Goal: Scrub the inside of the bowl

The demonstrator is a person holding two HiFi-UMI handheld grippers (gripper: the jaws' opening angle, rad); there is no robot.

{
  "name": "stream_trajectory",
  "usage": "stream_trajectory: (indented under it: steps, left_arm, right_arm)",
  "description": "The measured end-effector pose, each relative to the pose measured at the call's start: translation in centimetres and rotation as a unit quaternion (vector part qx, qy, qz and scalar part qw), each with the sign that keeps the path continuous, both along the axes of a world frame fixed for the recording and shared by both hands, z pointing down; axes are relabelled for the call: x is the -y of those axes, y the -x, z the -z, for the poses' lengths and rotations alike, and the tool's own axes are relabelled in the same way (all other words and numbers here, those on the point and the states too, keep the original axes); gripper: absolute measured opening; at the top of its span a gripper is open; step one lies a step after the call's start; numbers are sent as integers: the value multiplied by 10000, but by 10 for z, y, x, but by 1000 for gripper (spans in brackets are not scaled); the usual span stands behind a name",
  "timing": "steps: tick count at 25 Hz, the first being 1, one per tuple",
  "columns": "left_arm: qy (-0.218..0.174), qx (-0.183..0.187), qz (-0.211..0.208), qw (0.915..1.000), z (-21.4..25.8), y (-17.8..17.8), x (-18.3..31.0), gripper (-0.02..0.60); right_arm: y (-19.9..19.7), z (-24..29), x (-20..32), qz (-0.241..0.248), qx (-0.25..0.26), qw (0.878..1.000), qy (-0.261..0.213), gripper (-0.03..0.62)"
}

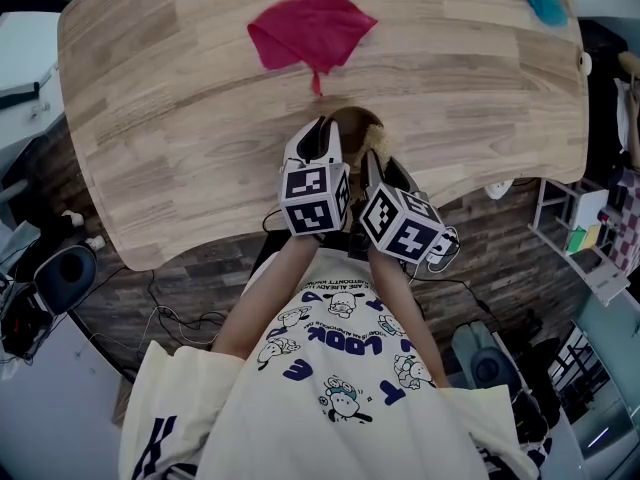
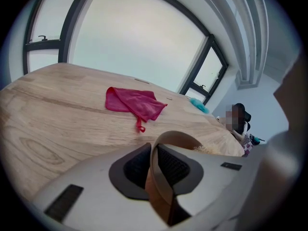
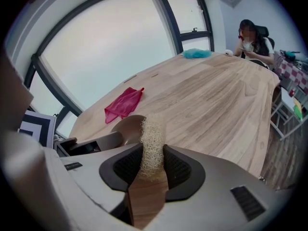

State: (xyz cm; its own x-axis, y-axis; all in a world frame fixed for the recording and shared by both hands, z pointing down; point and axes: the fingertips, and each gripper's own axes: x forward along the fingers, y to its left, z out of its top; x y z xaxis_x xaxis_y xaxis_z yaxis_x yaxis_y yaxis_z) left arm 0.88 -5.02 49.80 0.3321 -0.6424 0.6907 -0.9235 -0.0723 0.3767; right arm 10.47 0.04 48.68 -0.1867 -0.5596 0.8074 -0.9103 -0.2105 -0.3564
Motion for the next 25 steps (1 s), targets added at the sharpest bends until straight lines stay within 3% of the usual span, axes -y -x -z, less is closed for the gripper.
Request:
stream_trajectory:
  steps: [8, 10, 13, 17, 21, 23, 25]
  left_arm:
    - [38, -3, -295, 9996, 0, -2, -1, 63]
    - [89, -93, -590, 9982, 1, -3, -2, 64]
    - [-35, -81, -1156, 9933, 7, -3, -5, 158]
    - [-375, 281, -2115, 9762, 20, -7, -5, 158]
    - [-592, 908, -3015, 9473, 18, -16, -7, 158]
    - [-633, 1179, -3307, 9342, 15, -16, -7, 158]
    - [-613, 1314, -3457, 9271, 11, -15, -7, 158]
  right_arm:
    - [-1, -1, 1, 132, -150, 9998, -16, 124]
    - [-2, -2, 3, 461, -357, 9983, -13, 124]
    - [-1, -4, 6, 1304, -829, 9880, -48, 124]
    - [8, -1, 15, 2371, -1231, 9633, -256, 124]
    - [23, 5, 24, 3192, -1395, 9360, -515, 124]
    - [29, 6, 28, 3531, -1472, 9216, -658, 124]
    - [35, 7, 30, 3848, -1536, 9069, -769, 124]
